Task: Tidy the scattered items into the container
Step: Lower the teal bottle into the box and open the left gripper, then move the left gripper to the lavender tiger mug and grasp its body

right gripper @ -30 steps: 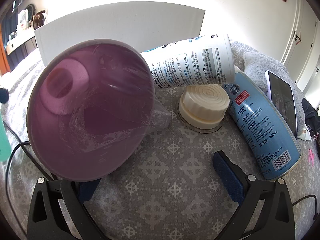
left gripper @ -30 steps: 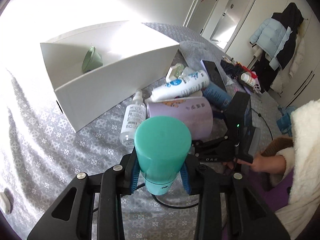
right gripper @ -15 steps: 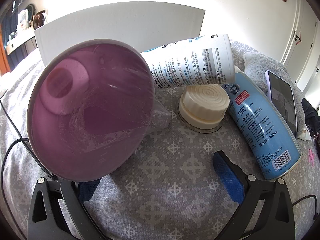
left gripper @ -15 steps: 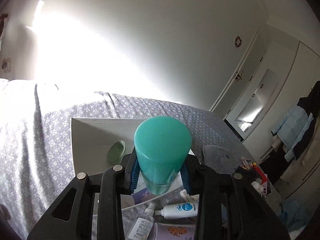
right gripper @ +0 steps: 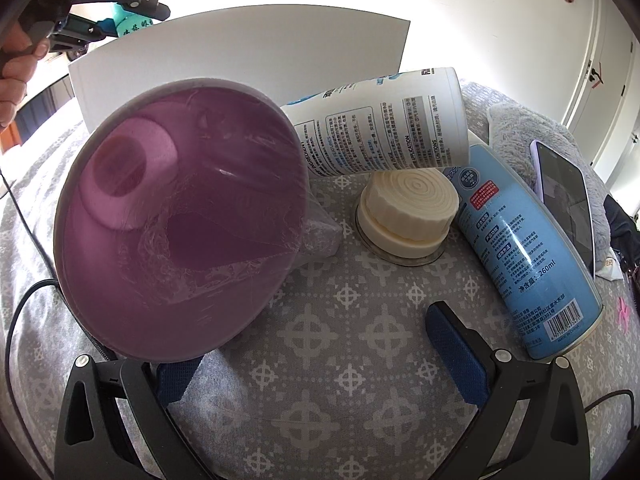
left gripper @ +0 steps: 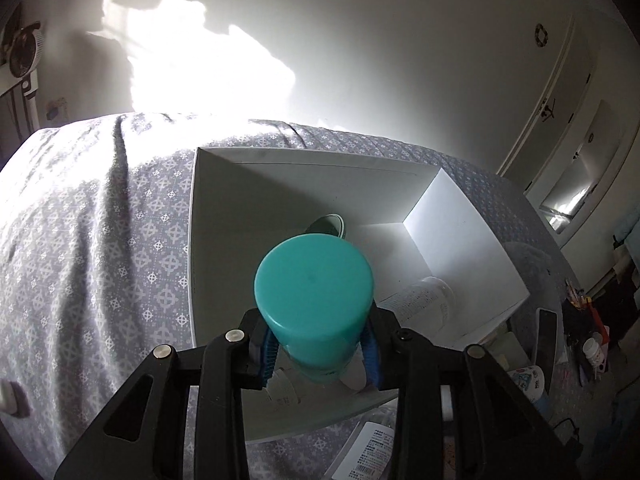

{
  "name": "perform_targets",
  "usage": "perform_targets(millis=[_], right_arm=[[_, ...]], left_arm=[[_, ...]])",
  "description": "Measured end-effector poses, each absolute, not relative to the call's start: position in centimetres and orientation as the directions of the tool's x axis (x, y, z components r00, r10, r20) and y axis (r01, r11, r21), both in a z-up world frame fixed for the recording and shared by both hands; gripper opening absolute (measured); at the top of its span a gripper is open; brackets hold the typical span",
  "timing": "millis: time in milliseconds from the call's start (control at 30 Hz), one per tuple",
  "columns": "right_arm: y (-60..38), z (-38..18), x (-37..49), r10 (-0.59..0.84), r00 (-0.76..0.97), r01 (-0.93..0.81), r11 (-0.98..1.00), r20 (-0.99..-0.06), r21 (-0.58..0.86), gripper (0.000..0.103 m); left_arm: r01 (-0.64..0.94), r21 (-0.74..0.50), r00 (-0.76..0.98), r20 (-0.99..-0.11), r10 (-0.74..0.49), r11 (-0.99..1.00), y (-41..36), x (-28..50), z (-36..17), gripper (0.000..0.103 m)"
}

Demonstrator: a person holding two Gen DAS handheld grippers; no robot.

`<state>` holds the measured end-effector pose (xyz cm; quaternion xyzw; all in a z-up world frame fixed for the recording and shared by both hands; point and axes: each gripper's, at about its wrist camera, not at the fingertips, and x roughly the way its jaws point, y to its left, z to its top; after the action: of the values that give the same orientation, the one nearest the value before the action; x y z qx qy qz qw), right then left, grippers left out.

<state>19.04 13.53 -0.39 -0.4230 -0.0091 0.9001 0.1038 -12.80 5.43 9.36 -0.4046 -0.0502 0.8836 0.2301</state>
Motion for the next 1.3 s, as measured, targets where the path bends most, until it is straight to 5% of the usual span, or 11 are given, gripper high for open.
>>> perform_targets(millis=[167, 500, 633, 767, 967, 1300], right_arm=[[13.7, -0.4, 19.0, 0.194, -0.621, -0.179, -0.978, -0.76, -0.103, 0.103], [13.7, -0.5, 19.2, 0.194, -0.621, -0.179, -0.978, -0.76, -0.103, 0.103], [13.7, -0.6, 19.3, 0.194, -0.621, -0.179, -0.978, -0.76, -0.103, 0.103], [13.7, -0.6, 19.4, 0.194, -0.621, -0.179, -0.978, -0.76, -0.103, 0.103], [13.9, -0.6, 19.3, 0.194, -0.621, -0.179, -0.978, -0.76, -0.103, 0.103], [14.0, 0.7, 19.5, 0.193, -0.621, -0.179, -0.979, -0.76, -0.102, 0.103]], left_arm=[[-0.321, -0.282, -0.601, -0.678, 0.424, -0.904, 3.7, -11.8, 9.6, 0.064], [-0.333, -0.225, -0.708, -0.581, 0.401, -0.916, 0.7, -6.8, 12.9, 0.082], [-0.517, -0.179, -0.623, -0.592, 0.511, -0.837, 2.1, -4.4, 13.2, 0.086], [-0.815, -0.055, -0.401, -0.665, 0.63, -0.577, 5.5, -0.4, 11.8, 0.1], [-0.94, 0.268, -0.339, -0.798, 0.498, -0.21, 10.5, 6.0, 7.4, 0.1], [-0.931, 0.358, -0.307, -0.87, 0.386, 0.066, 15.2, 7.0, 3.5, 0.1]])
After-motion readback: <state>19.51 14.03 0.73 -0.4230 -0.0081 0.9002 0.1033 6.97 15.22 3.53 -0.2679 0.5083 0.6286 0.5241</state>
